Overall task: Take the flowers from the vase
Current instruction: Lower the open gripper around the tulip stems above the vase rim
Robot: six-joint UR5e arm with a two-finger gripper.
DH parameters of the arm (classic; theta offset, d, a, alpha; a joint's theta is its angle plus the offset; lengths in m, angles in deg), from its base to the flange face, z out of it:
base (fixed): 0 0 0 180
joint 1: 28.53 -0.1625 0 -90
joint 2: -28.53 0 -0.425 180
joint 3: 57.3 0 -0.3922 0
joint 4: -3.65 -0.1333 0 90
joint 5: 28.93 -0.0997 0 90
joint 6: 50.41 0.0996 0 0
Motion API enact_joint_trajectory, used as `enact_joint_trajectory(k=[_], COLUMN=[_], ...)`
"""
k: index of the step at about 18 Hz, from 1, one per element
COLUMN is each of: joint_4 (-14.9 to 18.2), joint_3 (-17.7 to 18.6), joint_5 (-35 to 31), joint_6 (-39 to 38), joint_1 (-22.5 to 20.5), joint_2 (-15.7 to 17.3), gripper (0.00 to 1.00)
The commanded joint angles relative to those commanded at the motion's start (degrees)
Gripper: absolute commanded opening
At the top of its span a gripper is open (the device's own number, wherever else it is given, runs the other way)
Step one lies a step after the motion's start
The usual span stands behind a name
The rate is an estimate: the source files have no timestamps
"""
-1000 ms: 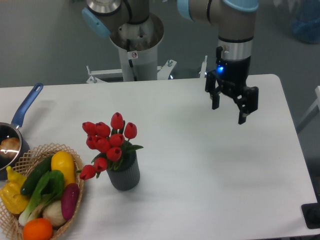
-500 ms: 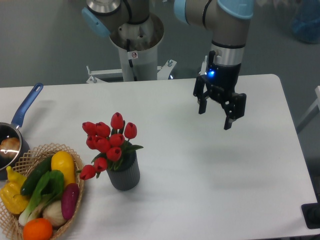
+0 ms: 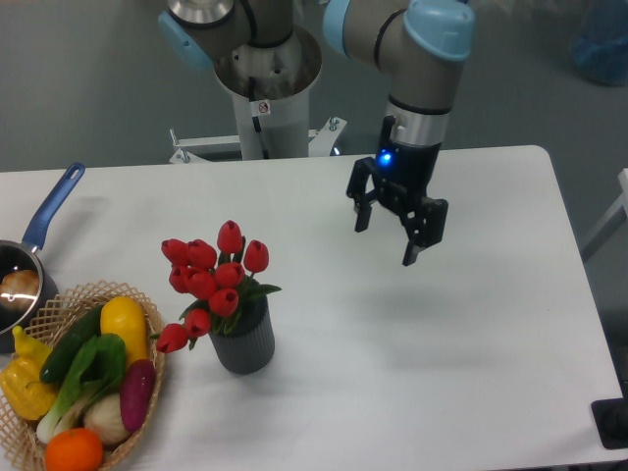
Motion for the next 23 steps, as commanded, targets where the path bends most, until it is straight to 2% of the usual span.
enact_joint_trajectory(k=[2, 9, 13, 19, 23], joint_4=[0.0, 0.0, 0.0, 0.18, -0.09], joint_3=[0.96, 4.65, 6.5, 6.68, 6.59], joint_5=[4.31, 12.22, 20.66, 29.37, 30.34], joint_6=[-1.06, -1.33, -3.51, -9.32, -9.32], joint_1=[0.09, 0.79, 0.44, 0.7, 1.93], joint_2=[-0.35, -1.58, -2.2, -2.99, -3.69], gripper=[1.0, 1.0, 1.0, 1.0, 1.0])
